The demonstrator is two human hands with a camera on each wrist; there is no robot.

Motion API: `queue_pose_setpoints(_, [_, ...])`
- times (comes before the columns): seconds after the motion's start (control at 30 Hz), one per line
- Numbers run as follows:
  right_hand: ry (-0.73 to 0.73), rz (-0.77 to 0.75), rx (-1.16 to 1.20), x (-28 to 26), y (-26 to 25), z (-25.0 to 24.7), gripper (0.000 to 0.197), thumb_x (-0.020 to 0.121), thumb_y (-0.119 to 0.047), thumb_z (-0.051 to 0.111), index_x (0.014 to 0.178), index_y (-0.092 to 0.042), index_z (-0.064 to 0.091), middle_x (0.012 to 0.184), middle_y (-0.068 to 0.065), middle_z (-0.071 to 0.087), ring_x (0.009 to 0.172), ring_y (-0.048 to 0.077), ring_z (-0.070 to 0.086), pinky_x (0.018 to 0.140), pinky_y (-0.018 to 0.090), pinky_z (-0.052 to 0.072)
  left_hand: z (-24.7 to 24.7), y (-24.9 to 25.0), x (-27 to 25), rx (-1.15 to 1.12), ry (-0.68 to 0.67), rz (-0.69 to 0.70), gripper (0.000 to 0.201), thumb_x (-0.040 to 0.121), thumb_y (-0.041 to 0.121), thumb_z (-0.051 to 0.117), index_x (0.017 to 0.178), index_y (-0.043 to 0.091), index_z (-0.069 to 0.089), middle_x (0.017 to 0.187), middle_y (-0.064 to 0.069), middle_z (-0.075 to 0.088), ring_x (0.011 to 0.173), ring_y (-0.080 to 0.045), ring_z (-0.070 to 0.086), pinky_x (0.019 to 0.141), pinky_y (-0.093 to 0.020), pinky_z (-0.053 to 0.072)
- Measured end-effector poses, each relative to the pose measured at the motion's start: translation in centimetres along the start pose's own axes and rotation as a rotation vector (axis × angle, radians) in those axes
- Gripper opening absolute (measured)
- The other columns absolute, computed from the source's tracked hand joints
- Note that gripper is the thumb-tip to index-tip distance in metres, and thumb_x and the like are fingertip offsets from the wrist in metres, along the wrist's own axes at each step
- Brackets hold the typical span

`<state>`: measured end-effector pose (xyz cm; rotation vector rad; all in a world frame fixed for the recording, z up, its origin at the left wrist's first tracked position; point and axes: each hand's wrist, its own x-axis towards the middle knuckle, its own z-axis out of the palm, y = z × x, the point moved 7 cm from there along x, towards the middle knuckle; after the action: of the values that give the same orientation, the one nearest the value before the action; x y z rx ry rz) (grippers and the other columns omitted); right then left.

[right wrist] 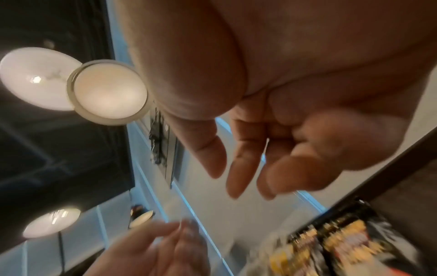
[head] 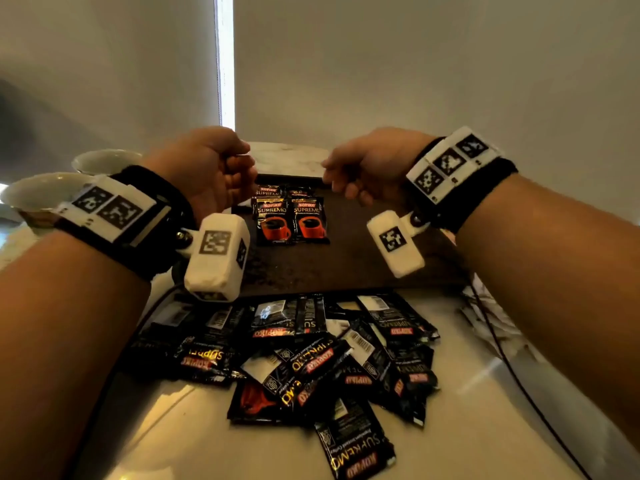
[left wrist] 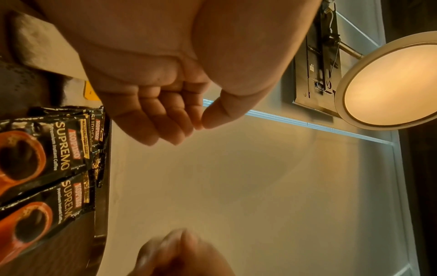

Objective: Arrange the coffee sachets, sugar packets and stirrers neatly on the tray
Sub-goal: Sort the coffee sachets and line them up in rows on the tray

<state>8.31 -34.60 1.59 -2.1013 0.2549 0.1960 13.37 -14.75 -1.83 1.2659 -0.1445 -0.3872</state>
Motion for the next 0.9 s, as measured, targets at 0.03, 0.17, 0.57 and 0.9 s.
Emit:
queue_pose_setpoints(0.03, [-0.051,-0.009,-0.054,-1.2,0.4,0.5,0.02,0.096,-0.024,0.059,0.083,-0.009,0.064,0.071,0.003,0.059,0.057,0.014,0.051,0.051,0.026,0.036,0.2,0.0,-0.2,0.006,0.005,0.011,0.016,0.096,0.016,0.047,0.081,0.017,0.052,0.059,0.006,0.054,0.056,-0.008,0.056,0.056,-0.022,0.051])
queue_pose_setpoints(0.17, [-0.23,-0.027,-0.408,-7.1,2.7,2.1,0.008,0.091,-0.02,0.067,0.094,-0.012,0.069,0.089,0.008,0.069,0.08,0.02,0.065,0.072,0.038,0.054,1.7,0.3,-1.3,0.026,-0.008,0.053,0.013,0.095,0.019,0.051,0.082,0.02,0.053,0.062,0.008,0.056,0.054,-0.008,0.053,0.053,-0.022,0.042])
queue_pose_setpoints(0.57, [-0.215,-0.089,-1.002,-13.6,7.9,2.8,0.041,0.086,-0.024,0.074,0.125,-0.034,0.062,0.117,-0.013,0.057,0.104,0.008,0.058,0.092,0.029,0.053,7.8,1.3,-4.4,-0.014,-0.173,-0.003,0.009,0.09,0.02,0.054,0.081,0.02,0.054,0.063,0.006,0.051,0.058,-0.01,0.048,0.051,-0.025,0.038])
queue_pose_setpoints(0.9, [-0.24,0.014,-0.914,-14.6,10.0,2.4,0.096,0.058,-0.057,0.089,0.141,-0.044,0.042,0.132,-0.017,0.037,0.117,0.008,0.046,0.103,0.027,0.045,4.9,-2.8,-4.3,-0.174,-0.13,-0.094,0.011,0.093,0.018,0.056,0.082,0.015,0.055,0.065,0.003,0.054,0.053,-0.01,0.051,0.049,-0.022,0.042])
